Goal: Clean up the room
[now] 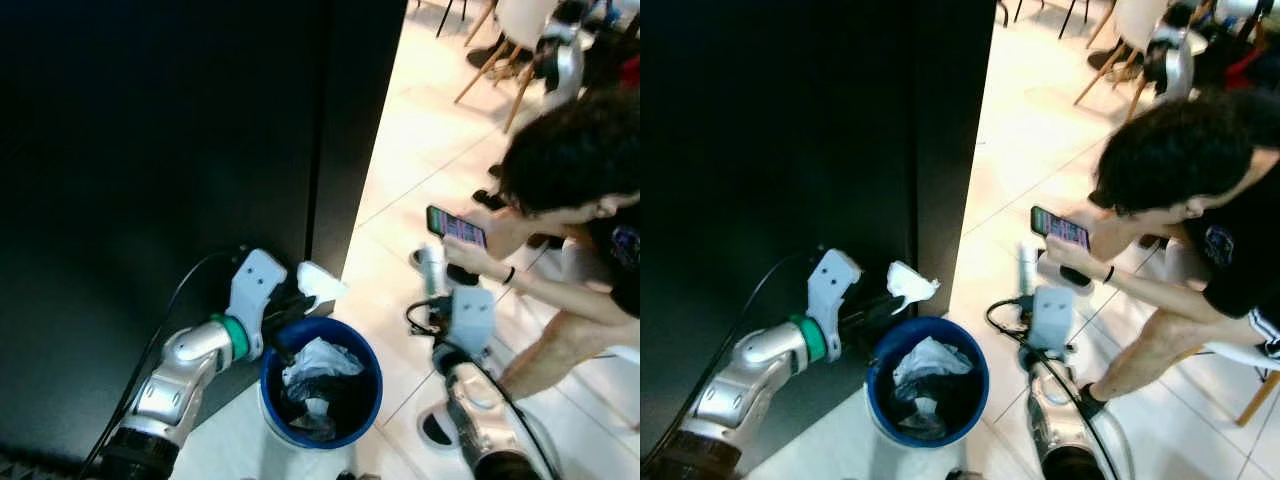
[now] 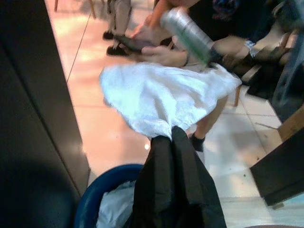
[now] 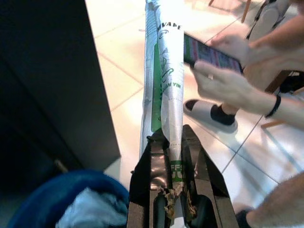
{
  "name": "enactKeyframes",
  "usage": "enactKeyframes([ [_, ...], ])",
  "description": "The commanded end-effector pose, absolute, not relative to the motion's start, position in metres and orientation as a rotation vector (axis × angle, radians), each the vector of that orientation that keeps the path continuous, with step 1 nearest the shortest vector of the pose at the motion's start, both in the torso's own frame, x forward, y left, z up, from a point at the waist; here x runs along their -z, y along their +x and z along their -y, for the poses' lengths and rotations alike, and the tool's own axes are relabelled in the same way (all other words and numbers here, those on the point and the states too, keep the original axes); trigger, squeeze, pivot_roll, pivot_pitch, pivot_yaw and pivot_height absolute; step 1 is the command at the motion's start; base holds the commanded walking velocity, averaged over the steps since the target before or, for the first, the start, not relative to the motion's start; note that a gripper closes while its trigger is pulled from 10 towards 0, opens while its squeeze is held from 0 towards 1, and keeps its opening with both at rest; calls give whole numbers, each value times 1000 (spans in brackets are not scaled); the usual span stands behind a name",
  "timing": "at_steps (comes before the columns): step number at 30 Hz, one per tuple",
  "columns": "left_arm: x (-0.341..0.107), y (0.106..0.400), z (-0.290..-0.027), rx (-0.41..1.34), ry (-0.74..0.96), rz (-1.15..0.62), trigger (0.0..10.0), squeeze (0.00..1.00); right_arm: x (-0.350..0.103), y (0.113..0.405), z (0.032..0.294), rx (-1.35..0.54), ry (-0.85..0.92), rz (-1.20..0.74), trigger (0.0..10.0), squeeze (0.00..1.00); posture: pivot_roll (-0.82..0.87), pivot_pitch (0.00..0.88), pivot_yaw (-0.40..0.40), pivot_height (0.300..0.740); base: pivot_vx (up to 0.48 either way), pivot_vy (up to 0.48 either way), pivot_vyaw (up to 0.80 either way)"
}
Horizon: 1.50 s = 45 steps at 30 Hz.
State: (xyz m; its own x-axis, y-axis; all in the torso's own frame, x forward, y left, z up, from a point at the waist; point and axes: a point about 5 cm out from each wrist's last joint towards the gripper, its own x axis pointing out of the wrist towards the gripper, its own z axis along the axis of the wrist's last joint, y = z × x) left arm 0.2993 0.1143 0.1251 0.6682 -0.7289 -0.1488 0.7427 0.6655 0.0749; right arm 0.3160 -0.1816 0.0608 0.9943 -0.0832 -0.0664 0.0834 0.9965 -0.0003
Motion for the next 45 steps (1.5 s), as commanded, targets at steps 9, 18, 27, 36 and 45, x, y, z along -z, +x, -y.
enactKeyframes([
  [9, -110, 282, -113, 942, 41, -214, 10000, 0, -28, 304, 154, -98, -56, -252, 10000, 0, 119, 108, 25, 740, 0, 0, 0],
  [18, -110, 280, -112, 937, 41, -209, 10000, 0, -13, 299, 133, -202, -12, -356, 10000, 1000, 135, 115, 18, 740, 0, 0, 0],
  [27, -109, 280, -110, 923, 43, -215, 10000, 0, -22, 304, 130, -218, 64, -297, 10000, 0, 126, 134, 19, 740, 0, 0, 0],
  [36, -88, 291, -97, 979, -45, -357, 10000, 0, -40, 306, 158, -76, 113, -135, 10000, 0, 75, 183, 11, 740, 0, 0, 0],
  [45, -55, 299, -78, 1070, 149, -504, 10000, 0, -88, 296, 187, 80, 160, 166, 10000, 0, -50, 280, 37, 740, 0, 0, 0],
])
